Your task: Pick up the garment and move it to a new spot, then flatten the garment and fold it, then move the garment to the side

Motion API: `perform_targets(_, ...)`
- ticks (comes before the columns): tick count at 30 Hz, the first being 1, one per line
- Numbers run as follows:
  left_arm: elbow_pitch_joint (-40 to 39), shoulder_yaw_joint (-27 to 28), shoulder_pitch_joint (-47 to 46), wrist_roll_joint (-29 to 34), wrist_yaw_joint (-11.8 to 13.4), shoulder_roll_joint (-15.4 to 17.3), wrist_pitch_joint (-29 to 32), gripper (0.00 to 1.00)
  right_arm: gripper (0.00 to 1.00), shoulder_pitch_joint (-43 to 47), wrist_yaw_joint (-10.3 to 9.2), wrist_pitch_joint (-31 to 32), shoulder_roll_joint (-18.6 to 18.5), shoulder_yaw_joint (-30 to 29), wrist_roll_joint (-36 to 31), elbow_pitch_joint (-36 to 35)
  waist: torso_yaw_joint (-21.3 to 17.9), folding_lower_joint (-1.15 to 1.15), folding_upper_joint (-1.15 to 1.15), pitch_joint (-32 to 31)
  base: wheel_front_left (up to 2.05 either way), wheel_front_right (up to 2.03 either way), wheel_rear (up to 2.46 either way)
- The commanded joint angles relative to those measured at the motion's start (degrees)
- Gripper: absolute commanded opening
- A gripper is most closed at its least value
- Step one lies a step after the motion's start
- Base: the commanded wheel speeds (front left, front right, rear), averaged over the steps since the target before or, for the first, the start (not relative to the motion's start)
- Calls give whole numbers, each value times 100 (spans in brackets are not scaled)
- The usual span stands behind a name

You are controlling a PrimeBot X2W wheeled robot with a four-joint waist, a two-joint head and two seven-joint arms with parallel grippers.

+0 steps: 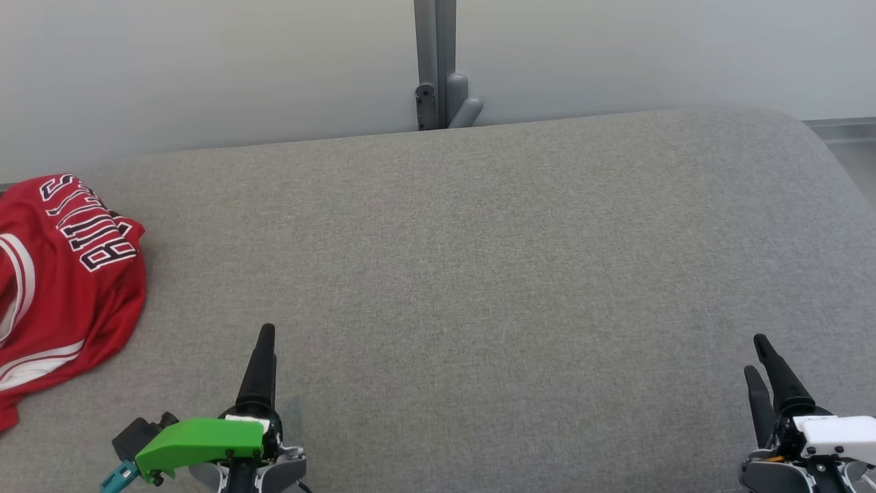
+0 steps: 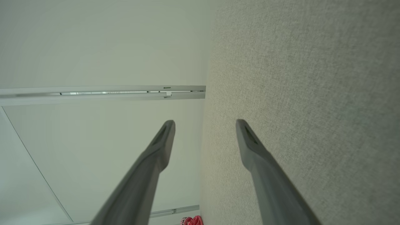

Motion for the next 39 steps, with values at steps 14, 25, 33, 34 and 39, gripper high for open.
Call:
perform_targets(14,-365,280,69,1960,-23,-20,-208,100,100,-173,2,-496,-59,469,-2024,-327,49,0,0,-5,0,0,0)
perform_targets(25,-684,251,181,3451,200,-18,-341,100,100,-210,2,-825,-70,855,-3555,-530,86,0,0,-19,0,0,0)
perform_targets(33,-817,170,229,4322,448,-17,-426,100,100,-125,3,-1040,-80,1049,-4367,-705,96,0,0,-41,0,0,0)
perform_targets(34,-827,167,235,4395,476,-16,-437,100,100,-107,3,-1067,-81,1071,-4454,-717,97,0,0,-45,0,0,0)
perform_targets(39,-883,169,266,4699,575,-15,-487,100,100,-43,3,-1194,-86,1108,-4827,-783,102,0,0,-58,0,0,0)
